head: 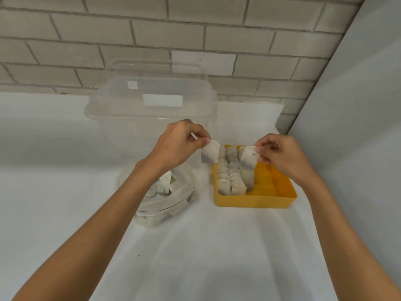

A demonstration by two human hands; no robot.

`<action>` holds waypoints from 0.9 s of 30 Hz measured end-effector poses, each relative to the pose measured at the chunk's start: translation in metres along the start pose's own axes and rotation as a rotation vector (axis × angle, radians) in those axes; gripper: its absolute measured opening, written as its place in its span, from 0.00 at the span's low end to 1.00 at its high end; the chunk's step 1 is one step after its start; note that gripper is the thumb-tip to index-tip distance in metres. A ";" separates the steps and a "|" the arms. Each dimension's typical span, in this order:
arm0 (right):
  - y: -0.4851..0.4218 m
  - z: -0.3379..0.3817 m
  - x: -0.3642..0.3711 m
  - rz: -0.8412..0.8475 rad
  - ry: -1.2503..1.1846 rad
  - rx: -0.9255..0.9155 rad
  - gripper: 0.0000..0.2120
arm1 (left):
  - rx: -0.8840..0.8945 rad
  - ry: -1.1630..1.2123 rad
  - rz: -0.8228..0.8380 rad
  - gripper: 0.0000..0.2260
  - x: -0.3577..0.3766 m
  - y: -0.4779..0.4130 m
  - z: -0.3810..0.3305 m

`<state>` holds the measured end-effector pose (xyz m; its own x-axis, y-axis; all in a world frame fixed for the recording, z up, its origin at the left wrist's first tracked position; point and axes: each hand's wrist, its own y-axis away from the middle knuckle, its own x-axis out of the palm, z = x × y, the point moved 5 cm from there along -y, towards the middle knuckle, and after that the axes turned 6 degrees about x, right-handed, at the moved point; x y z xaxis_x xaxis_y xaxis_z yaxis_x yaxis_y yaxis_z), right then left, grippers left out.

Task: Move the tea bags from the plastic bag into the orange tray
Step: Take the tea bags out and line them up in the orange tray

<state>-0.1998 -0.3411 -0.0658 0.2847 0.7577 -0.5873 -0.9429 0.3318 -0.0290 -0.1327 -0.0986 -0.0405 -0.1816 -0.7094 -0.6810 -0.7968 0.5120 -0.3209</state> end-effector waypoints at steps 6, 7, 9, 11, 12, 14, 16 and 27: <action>-0.008 -0.057 0.013 0.151 0.238 0.138 0.11 | 0.000 0.000 0.020 0.03 0.028 -0.001 -0.018; -0.010 -0.063 0.018 0.170 0.249 0.146 0.11 | -0.004 -0.003 0.023 0.03 0.032 -0.002 -0.019; -0.014 -0.072 0.027 0.207 0.250 0.169 0.09 | -0.014 -0.003 0.029 0.03 0.037 -0.002 -0.021; -0.018 -0.079 0.033 0.231 0.239 0.180 0.08 | -0.020 -0.008 0.044 0.04 0.042 -0.002 -0.023; -0.019 -0.081 0.034 0.240 0.229 0.180 0.09 | -0.022 -0.008 0.054 0.05 0.045 -0.002 -0.024; -0.021 -0.084 0.036 0.250 0.209 0.179 0.10 | -0.031 0.000 0.069 0.06 0.049 -0.003 -0.025; -0.021 -0.087 0.036 0.257 0.202 0.180 0.09 | -0.036 0.018 0.079 0.05 0.054 -0.005 -0.026; -0.018 -0.082 0.020 0.249 0.088 0.149 0.08 | 0.007 0.077 0.225 0.04 0.100 -0.020 -0.045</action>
<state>-0.1914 -0.3778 -0.1433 0.0253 0.7767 -0.6294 -0.9442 0.2254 0.2402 -0.1612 -0.2017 -0.0726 -0.3980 -0.6117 -0.6837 -0.7274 0.6645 -0.1711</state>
